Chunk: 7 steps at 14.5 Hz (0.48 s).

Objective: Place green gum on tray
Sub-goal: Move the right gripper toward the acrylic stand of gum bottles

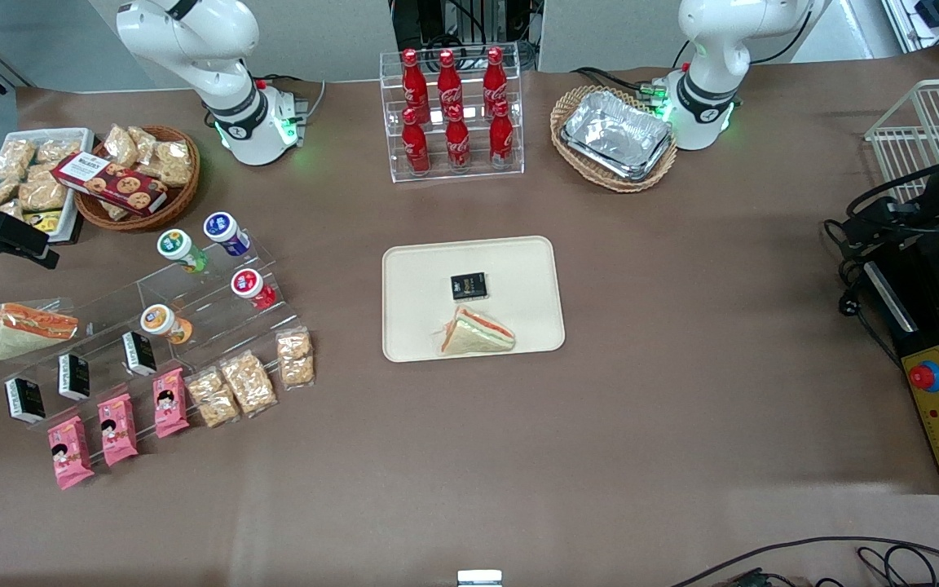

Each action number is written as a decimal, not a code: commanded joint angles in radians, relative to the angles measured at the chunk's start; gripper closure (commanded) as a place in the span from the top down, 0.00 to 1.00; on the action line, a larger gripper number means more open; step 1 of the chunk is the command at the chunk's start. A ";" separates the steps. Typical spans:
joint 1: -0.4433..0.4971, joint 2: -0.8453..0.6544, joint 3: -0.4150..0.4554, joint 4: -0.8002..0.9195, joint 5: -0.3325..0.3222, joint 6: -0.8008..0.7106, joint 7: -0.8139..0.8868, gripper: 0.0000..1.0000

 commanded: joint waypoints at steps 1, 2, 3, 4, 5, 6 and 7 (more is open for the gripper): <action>0.004 -0.005 0.000 -0.002 0.005 -0.009 -0.005 1.00; 0.010 -0.002 0.001 0.000 0.005 -0.007 0.000 1.00; 0.007 -0.001 -0.001 0.001 0.011 0.000 -0.003 1.00; 0.007 0.001 -0.003 0.001 0.011 0.002 -0.006 1.00; 0.008 0.005 -0.003 0.001 0.008 0.005 -0.005 1.00; 0.010 0.009 -0.001 0.001 0.009 0.006 -0.005 1.00; 0.011 0.013 -0.001 0.001 0.011 0.005 -0.006 1.00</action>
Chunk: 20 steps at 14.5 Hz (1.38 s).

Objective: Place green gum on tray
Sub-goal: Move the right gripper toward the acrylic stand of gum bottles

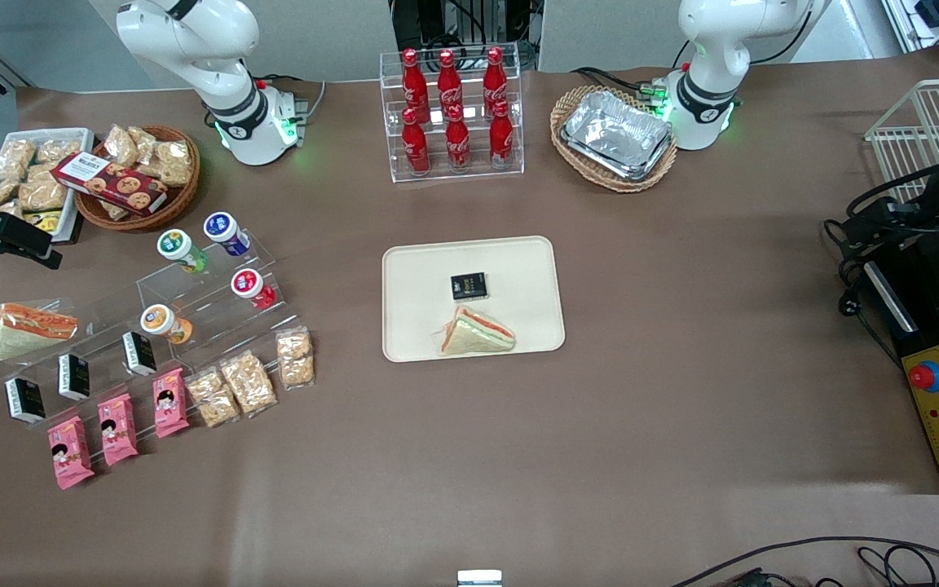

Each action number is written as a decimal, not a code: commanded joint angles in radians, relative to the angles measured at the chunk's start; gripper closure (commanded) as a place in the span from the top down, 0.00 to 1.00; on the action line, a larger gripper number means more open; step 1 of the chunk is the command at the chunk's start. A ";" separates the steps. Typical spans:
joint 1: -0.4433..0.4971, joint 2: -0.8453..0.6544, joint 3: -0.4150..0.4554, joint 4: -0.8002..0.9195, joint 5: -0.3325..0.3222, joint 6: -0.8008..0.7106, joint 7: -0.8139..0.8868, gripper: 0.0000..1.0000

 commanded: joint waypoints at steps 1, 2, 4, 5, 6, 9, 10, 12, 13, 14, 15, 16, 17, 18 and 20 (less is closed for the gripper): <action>0.007 0.011 -0.001 0.000 0.008 0.004 -0.006 1.00; 0.005 0.011 -0.001 0.000 0.006 0.005 -0.007 1.00; 0.007 0.021 -0.001 0.003 0.006 0.008 -0.007 1.00; 0.016 0.025 -0.001 0.003 0.006 0.010 -0.012 1.00; 0.020 0.026 -0.001 -0.003 -0.001 0.026 -0.027 1.00; 0.024 0.016 -0.006 -0.032 0.006 0.027 -0.102 1.00; 0.024 -0.007 -0.006 -0.057 0.005 0.030 -0.102 1.00; 0.024 -0.101 -0.006 -0.174 0.003 0.068 -0.101 1.00; 0.024 -0.171 -0.006 -0.271 -0.005 0.109 -0.102 1.00; 0.024 -0.257 -0.006 -0.378 -0.006 0.158 -0.104 1.00; 0.022 -0.338 -0.006 -0.479 -0.006 0.198 -0.104 1.00; 0.022 -0.403 -0.006 -0.556 -0.006 0.224 -0.104 1.00; 0.020 -0.437 -0.006 -0.596 -0.008 0.229 -0.105 1.00; 0.019 -0.443 -0.006 -0.604 -0.008 0.218 -0.105 1.00; 0.014 -0.449 -0.006 -0.606 -0.008 0.183 -0.104 1.00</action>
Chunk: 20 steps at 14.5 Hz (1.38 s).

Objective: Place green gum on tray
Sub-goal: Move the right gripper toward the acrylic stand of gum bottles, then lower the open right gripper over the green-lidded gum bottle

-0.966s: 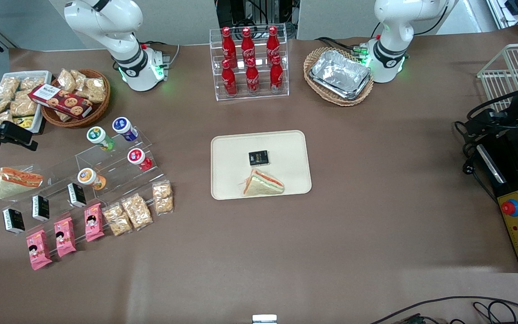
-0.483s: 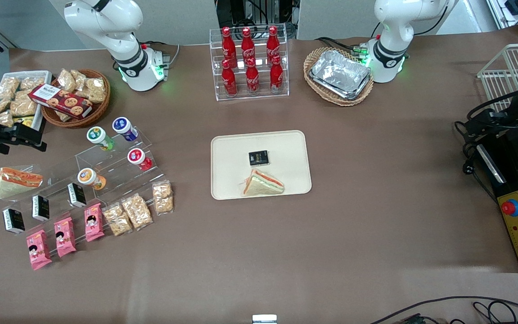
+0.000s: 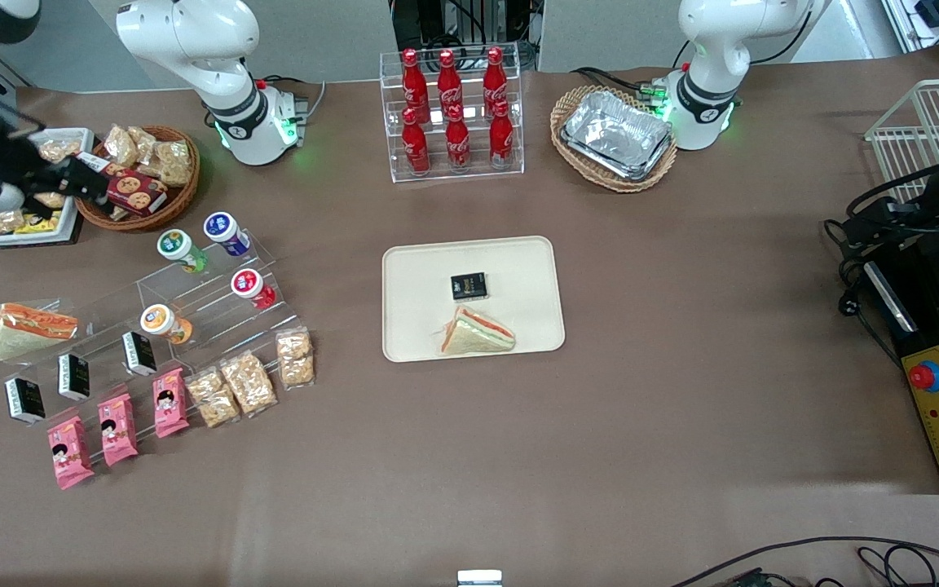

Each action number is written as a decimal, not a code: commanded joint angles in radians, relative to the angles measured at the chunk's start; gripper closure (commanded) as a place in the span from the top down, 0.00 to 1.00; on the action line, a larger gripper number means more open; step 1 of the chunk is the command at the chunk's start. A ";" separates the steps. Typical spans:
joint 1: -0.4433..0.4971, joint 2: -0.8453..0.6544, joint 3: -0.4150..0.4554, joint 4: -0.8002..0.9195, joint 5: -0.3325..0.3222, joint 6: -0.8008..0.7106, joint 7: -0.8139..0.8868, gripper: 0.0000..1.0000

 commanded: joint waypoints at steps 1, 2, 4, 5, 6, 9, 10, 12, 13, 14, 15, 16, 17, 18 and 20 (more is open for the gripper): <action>-0.006 -0.068 -0.004 -0.079 -0.006 0.009 -0.011 1.00; -0.004 -0.068 -0.003 -0.079 -0.022 0.009 -0.005 1.00; -0.009 -0.065 -0.004 -0.079 -0.028 0.010 -0.005 1.00; -0.030 -0.061 -0.004 -0.083 -0.028 0.012 -0.005 1.00; -0.043 -0.059 -0.003 -0.094 -0.028 0.020 -0.005 1.00; -0.043 -0.057 -0.003 -0.175 -0.028 0.093 0.018 1.00; -0.041 -0.059 -0.003 -0.213 -0.028 0.121 0.024 1.00; -0.034 -0.056 0.001 -0.276 -0.028 0.194 0.051 1.00; -0.029 -0.050 0.001 -0.307 -0.028 0.234 0.080 1.00; -0.029 -0.041 0.002 -0.336 -0.026 0.278 0.087 1.00; -0.029 -0.030 0.002 -0.365 -0.026 0.323 0.087 1.00; -0.029 -0.015 0.002 -0.387 -0.026 0.358 0.087 1.00; -0.029 0.002 0.002 -0.402 -0.026 0.384 0.087 1.00; -0.029 0.008 0.002 -0.424 -0.026 0.412 0.087 1.00; -0.029 0.031 0.002 -0.453 -0.026 0.466 0.087 1.00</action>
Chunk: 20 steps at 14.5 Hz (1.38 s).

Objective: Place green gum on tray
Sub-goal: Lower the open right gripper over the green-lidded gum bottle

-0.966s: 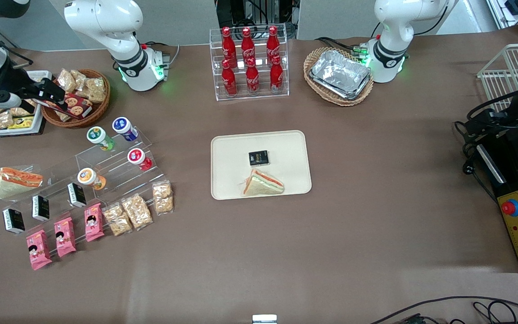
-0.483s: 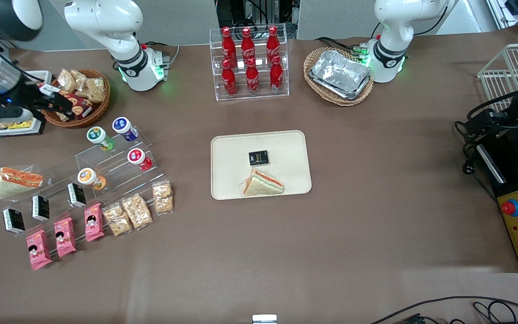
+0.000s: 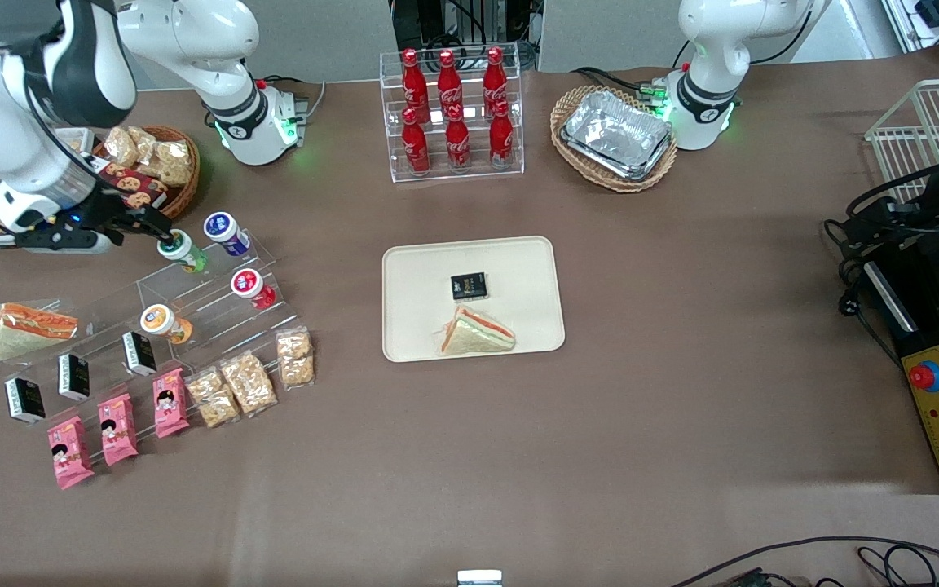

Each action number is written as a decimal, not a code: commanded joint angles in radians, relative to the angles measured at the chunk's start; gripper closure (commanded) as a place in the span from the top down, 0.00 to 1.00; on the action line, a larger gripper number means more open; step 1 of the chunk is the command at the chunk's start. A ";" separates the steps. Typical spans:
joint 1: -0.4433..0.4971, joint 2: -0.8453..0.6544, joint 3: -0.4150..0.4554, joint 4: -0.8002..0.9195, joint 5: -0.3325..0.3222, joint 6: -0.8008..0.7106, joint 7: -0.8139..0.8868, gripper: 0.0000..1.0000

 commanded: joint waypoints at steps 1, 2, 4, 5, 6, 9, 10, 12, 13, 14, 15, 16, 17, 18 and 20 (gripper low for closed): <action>0.004 0.037 0.000 -0.051 -0.008 0.091 0.020 0.99; 0.004 0.039 0.000 -0.061 -0.004 0.107 0.021 0.99; 0.004 0.037 0.000 -0.085 0.001 0.131 0.021 0.99; 0.004 0.039 0.000 -0.086 0.001 0.131 0.021 0.99; 0.004 0.039 0.000 -0.095 0.001 0.133 0.021 0.99; 0.013 0.040 0.000 -0.098 0.002 0.137 0.023 0.98; 0.019 0.040 0.000 -0.100 0.002 0.137 0.031 0.98; 0.022 0.043 0.002 -0.100 0.002 0.136 0.038 0.98; 0.032 0.043 0.000 -0.105 0.002 0.134 0.040 0.98; 0.033 0.043 0.000 -0.105 0.002 0.134 0.041 0.97; 0.033 0.043 0.000 -0.106 0.002 0.131 0.043 0.97; 0.033 0.042 0.000 -0.106 0.002 0.128 0.043 0.95; 0.033 0.043 0.000 -0.106 0.002 0.124 0.043 0.93; 0.033 0.046 0.000 -0.106 0.002 0.121 0.043 0.89; 0.033 0.048 0.000 -0.106 0.002 0.116 0.041 0.85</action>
